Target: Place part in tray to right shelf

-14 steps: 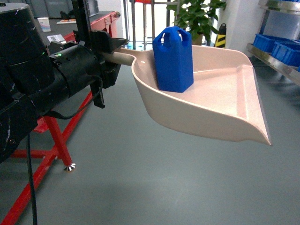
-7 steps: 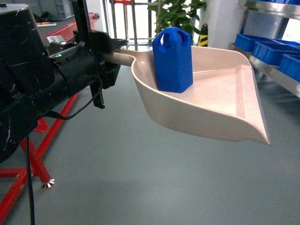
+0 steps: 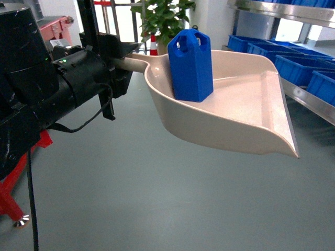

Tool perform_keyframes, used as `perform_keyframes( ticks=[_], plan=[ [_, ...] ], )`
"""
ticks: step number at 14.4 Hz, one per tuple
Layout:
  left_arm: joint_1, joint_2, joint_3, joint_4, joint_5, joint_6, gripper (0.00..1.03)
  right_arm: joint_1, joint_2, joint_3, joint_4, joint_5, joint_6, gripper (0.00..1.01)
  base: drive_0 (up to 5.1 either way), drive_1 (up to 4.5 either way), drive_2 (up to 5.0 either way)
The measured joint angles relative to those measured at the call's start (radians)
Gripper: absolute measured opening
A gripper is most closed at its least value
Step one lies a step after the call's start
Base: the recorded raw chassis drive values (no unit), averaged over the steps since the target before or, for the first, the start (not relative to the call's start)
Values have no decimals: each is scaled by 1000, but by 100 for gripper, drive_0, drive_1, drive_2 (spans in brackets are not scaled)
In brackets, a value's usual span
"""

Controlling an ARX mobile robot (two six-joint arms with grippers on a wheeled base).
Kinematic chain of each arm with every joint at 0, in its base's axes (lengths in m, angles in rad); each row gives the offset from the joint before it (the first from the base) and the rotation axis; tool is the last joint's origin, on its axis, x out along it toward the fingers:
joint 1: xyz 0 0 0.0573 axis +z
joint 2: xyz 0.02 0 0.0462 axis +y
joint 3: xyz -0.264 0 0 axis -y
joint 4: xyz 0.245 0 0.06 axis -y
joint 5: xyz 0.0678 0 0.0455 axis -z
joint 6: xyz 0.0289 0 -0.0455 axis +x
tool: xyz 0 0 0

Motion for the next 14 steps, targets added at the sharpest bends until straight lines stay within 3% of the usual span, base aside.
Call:
perform_keyframes(
  ticks=[14],
  plan=[
    [-2,0,0,0,3,0,12,0,-1,0,0,0,0,98,-207,-207,-207]
  ],
)
